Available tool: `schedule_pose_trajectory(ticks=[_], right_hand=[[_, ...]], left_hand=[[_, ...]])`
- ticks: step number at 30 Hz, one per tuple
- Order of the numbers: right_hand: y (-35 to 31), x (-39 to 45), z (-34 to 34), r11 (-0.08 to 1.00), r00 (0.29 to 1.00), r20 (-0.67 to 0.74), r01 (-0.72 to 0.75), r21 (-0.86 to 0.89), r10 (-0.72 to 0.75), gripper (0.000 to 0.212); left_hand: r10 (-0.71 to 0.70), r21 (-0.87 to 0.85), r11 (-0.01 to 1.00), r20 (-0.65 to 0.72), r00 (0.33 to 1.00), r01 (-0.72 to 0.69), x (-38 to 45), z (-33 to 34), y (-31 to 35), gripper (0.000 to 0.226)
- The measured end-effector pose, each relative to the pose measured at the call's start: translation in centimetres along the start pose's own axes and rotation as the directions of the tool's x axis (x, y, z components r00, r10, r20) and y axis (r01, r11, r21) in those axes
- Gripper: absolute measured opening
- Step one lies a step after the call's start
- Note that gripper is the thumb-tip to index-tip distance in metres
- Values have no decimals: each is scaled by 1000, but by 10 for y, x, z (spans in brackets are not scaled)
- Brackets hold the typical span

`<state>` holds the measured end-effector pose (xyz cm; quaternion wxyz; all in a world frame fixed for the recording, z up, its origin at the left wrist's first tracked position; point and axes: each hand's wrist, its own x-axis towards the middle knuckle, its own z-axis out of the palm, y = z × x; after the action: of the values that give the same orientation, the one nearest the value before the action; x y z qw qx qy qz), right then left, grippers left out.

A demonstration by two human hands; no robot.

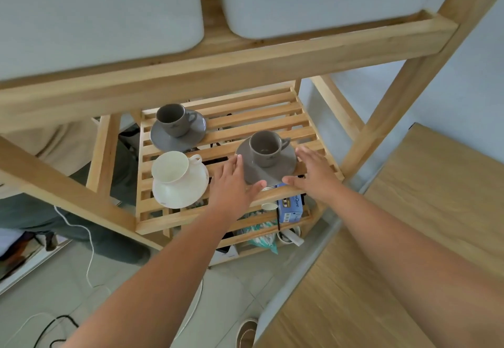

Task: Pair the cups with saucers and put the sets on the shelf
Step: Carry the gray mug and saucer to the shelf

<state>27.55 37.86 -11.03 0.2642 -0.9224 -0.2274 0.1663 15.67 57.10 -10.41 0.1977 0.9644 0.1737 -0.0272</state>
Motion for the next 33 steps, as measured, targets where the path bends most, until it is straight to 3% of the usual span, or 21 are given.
schedule_pose_trajectory(ticks=[4, 17, 25, 33], right_hand=[[3, 6, 4, 997, 999, 12, 40, -63, -39, 87], [6, 67, 18, 955, 996, -6, 81, -285, -87, 72], [-1, 109, 22, 958, 989, -32, 131, -254, -144, 74], [-5, 134, 14, 955, 990, -30, 125, -271, -138, 72]], left_hand=[[5, 17, 1000, 52, 999, -6, 6, 15, 0, 88], [-44, 2, 999, -24, 999, 44, 69, 18, -2, 75], [-85, -17, 996, -155, 984, 83, 93, 26, -1, 66], [-126, -30, 992, -172, 977, 123, 123, 24, -4, 66]])
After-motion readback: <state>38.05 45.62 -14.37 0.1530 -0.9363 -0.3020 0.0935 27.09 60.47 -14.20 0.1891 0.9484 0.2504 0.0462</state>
